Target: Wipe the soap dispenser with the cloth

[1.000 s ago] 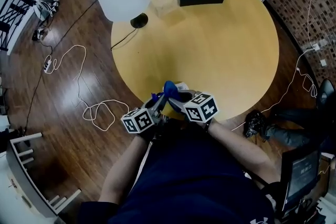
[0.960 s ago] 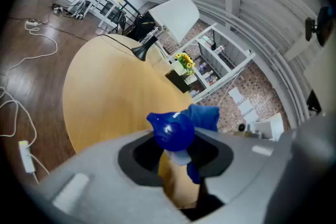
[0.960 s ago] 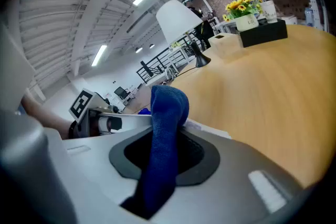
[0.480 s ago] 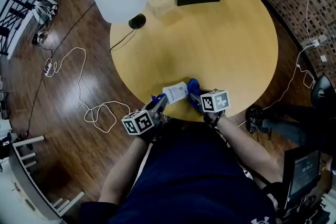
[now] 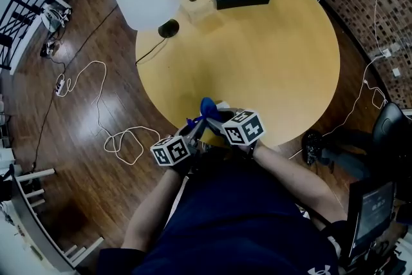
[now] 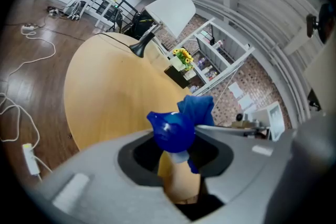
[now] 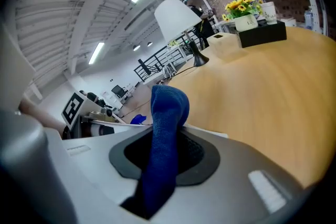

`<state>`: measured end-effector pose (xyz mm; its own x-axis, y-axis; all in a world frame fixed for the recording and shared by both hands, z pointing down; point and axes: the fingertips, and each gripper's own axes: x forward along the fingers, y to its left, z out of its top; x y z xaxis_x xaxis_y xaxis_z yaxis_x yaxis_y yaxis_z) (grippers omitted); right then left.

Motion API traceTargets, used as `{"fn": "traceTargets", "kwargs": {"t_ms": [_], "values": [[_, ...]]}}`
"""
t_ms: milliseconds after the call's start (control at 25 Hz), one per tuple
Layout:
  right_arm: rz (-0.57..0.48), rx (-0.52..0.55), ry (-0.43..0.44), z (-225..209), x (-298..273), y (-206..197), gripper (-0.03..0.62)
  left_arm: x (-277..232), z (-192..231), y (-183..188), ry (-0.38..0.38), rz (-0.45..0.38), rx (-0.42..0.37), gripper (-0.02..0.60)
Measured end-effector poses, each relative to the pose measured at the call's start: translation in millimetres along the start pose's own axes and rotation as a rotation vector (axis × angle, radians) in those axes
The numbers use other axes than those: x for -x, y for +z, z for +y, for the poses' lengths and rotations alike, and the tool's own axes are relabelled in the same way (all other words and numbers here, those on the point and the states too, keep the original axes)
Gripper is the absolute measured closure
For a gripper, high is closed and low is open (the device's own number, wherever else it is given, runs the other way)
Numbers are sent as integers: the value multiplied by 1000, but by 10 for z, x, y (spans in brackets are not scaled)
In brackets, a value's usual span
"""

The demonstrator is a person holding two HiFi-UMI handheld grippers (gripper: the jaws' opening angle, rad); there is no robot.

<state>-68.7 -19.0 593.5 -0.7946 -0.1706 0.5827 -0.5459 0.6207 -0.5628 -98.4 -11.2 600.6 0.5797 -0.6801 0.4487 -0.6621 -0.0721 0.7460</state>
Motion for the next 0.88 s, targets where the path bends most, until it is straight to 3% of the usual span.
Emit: {"fn": "traceTargets", "kwargs": {"t_ms": [480, 600, 760, 880], "values": [[54, -256, -201, -1111, 281, -438, 497, 22, -9, -30, -9, 3, -15, 451], [16, -211, -148, -834, 282, -203, 497, 10, -30, -48, -19, 7, -11, 451], [36, -36, -2, -145, 66, 102, 497, -13, -34, -40, -8, 8, -14, 449], [61, 8, 16, -37, -49, 96, 497, -27, -28, -34, 1, 8, -7, 448]]}}
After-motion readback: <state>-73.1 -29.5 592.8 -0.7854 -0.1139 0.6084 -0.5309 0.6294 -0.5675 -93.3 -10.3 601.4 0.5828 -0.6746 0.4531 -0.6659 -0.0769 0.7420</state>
